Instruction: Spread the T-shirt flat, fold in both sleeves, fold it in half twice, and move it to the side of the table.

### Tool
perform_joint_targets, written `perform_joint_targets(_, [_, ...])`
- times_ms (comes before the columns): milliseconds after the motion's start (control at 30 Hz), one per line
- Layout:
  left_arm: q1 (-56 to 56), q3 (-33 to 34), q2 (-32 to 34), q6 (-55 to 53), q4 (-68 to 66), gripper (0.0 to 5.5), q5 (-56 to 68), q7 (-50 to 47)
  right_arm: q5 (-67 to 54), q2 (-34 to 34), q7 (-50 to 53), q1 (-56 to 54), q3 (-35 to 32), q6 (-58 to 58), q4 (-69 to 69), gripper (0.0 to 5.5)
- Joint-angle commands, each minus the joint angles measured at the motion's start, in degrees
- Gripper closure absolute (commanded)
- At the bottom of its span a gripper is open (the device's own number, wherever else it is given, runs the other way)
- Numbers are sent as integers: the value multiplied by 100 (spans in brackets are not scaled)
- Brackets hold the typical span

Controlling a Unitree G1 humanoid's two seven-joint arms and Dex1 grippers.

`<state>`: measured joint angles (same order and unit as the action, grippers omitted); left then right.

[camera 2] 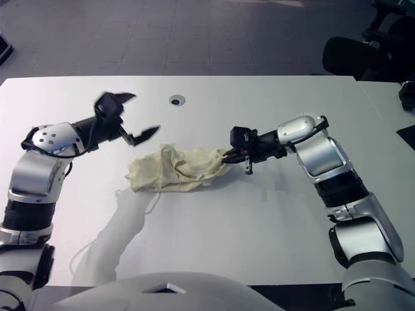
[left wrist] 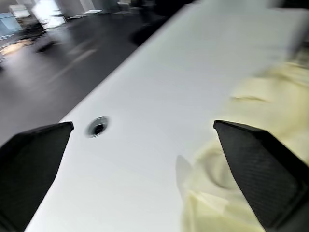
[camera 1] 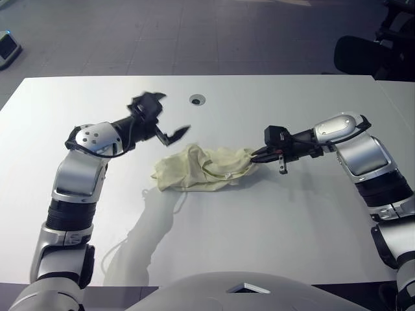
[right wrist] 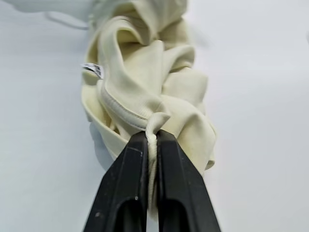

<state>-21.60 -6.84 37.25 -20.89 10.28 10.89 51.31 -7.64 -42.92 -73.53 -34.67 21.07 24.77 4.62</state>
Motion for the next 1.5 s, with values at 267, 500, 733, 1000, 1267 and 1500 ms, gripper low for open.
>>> perform_joint_targets(267, [-702, -1562, -36, 1480, -878, 10, -1476, 654, -6, 168, 133, -20, -127, 78, -41, 544])
perform_joint_targets(500, [-1201, -1866, -184, 2046, -1627, 107, -2114, 679, -9, 220, 145, -43, -143, 93, -39, 544])
perform_joint_targets(733, [-1278, -1998, -207, 2166, -1781, 228, -2327, 937, -16, 237, 175, 13, -154, 108, -95, 544])
perform_joint_targets(1000, [-1182, -2206, 41, 2091, -1673, 354, -2488, 1567, -28, 244, 213, 20, -179, 128, -112, 544])
perform_joint_targets(1267, [-1222, -2120, -3, 2056, -1747, 493, -2609, 1512, -46, 250, 248, 28, -185, 162, -148, 544])
perform_joint_targets(1500, [-1251, -1627, -234, 1717, -1608, 550, -2153, 1238, -98, 218, 203, -30, -249, 185, -131, 544])
